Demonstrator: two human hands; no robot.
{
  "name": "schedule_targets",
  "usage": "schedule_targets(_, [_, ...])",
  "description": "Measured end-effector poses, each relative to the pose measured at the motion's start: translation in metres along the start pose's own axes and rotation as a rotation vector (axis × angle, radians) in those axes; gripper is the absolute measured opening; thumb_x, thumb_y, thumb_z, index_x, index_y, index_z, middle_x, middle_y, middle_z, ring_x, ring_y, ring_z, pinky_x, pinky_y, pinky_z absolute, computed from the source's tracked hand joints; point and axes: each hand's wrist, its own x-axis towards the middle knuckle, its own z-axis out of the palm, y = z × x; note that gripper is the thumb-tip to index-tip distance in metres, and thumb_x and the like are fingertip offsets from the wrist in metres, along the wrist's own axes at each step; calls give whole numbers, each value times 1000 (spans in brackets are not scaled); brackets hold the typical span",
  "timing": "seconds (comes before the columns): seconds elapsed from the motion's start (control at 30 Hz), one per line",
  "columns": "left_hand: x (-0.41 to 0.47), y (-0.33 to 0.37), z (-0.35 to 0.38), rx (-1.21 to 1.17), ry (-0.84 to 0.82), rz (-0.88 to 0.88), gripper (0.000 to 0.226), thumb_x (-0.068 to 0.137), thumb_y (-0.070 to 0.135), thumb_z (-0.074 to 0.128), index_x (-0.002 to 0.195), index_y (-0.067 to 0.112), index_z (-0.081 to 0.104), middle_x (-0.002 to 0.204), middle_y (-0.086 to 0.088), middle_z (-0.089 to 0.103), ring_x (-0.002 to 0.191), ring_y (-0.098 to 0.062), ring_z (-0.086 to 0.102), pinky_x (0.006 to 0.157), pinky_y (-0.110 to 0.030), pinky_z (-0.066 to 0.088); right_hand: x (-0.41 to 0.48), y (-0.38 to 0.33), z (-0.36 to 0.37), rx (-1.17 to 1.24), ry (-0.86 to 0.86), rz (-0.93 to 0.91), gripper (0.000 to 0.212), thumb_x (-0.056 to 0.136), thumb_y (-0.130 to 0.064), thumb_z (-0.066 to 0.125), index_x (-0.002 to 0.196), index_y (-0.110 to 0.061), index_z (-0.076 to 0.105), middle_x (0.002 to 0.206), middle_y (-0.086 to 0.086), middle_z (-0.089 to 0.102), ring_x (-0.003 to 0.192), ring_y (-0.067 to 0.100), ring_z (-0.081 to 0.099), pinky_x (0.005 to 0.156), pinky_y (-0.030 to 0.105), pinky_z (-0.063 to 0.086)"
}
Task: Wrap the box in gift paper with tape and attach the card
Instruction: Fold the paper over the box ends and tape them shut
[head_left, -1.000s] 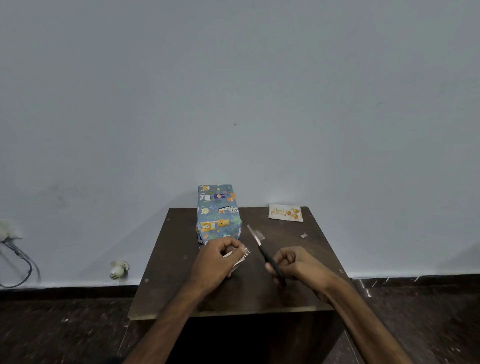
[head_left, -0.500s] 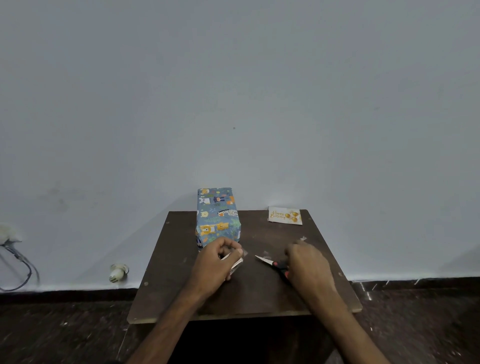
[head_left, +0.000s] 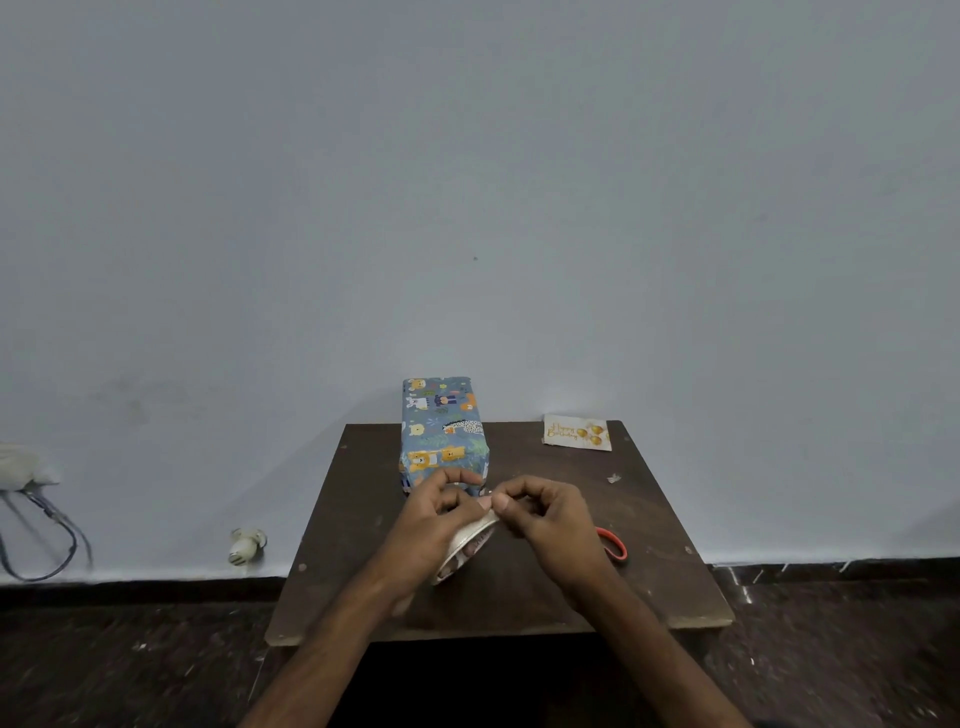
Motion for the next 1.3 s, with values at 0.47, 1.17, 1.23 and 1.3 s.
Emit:
schedule_targets(0.47, [9, 6, -12, -762, 144, -165, 28, 100, 29, 49, 84, 8, 57, 57, -1, 49, 48, -10, 48, 50, -25, 45, -16, 5, 25, -791, -2, -815, 34, 95, -29, 54, 124, -13, 64, 127, 3, 61, 116, 18, 60, 107, 37, 45])
schedule_targets(1.17, [44, -25, -79, 1075, 115, 537, 98, 71, 34, 90, 151, 41, 33, 166, 3, 3, 152, -19, 13, 114, -29, 24, -1, 28, -74, -1129, 204, 1, 35, 93, -43, 62, 117, -17, 67, 116, 1, 62, 110, 22, 55, 89, 32, 43])
schedule_targets(1.23, [49, -27, -78, 1012, 116, 530, 92, 74, 29, 88, 149, 42, 36, 166, 6, 5, 151, -16, 19, 112, -30, 31, 7, 31, -56, -975, 132, 34, 32, 95, -41, 59, 110, -15, 68, 109, 2, 60, 106, 21, 54, 88, 32, 45])
schedule_targets(1.3, [52, -30, -77, 951, 134, 543, 88, 74, 23, 88, 146, 41, 40, 164, 9, 12, 147, -11, 25, 108, -28, 38, 14, 39, -42, -977, 62, 84, 29, 95, -43, 59, 101, -16, 66, 103, 0, 58, 100, 20, 54, 83, 33, 46])
